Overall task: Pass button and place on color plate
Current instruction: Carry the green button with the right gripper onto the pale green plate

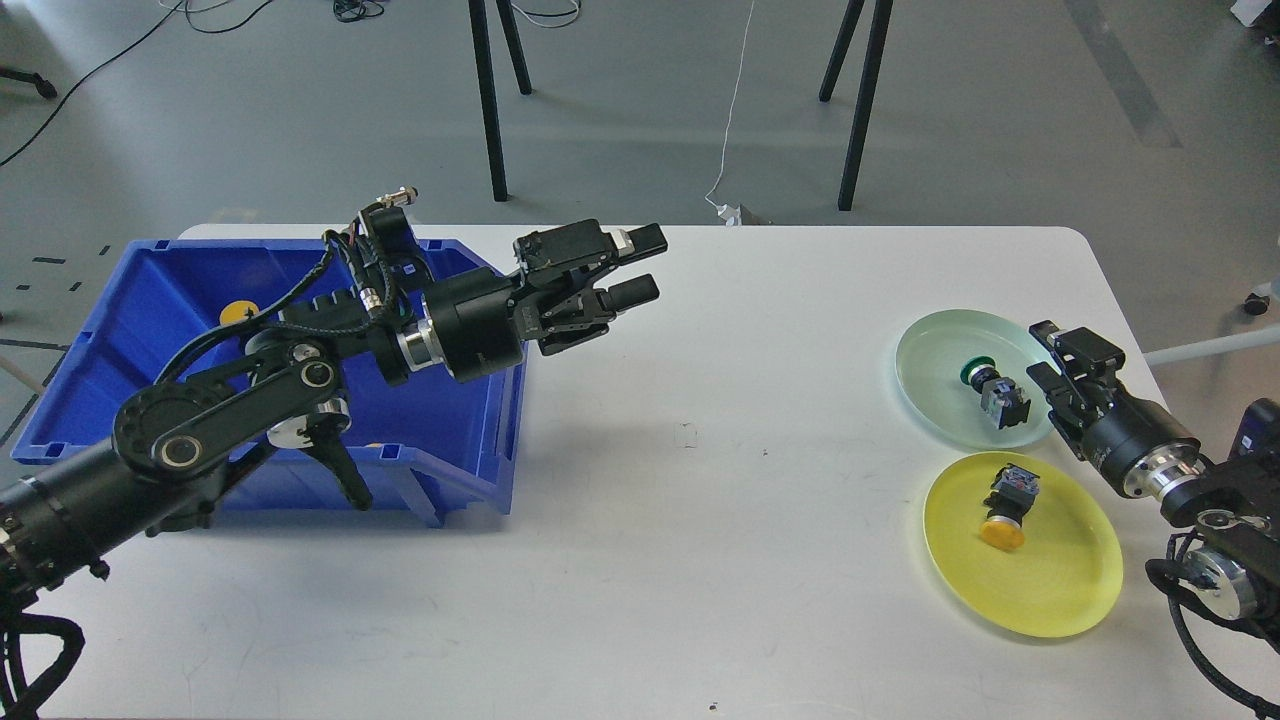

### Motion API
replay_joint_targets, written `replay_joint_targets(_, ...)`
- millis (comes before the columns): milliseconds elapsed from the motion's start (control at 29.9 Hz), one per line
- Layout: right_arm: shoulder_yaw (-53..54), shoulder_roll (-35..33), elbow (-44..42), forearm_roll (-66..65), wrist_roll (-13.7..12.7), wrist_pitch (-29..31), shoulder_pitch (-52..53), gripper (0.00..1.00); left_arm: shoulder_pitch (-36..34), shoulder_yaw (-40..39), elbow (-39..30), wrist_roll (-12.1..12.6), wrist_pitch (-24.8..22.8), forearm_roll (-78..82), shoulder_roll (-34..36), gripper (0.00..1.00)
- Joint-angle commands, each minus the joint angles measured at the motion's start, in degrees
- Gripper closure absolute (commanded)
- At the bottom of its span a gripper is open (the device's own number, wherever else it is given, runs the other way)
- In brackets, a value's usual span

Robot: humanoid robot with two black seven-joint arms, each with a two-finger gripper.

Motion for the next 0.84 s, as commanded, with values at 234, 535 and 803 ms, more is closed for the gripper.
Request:
replay_joint_targets(234, 7.0, -2.2, 10.2, 9.9, 0.0, 4.4, -0.6, 0.03, 0.0, -1.0, 0.0, 0.0, 0.0, -2.4, 0.4, 0.22)
replay_joint_targets(535, 17.8, -4.4, 40.2, 18.6, 0.0, 8.6, 1.5, 0.01, 3.9, -12.4, 0.0, 0.0, 0.0, -22.8, 8.2, 0.20)
replay_joint_targets(803, 14.9, 2.4, 39.3, 21.8, 0.0, 8.7, 6.8, 0.01, 11.3, -23.3, -4.3, 0.0, 0.0, -23.0, 9.1, 0.20)
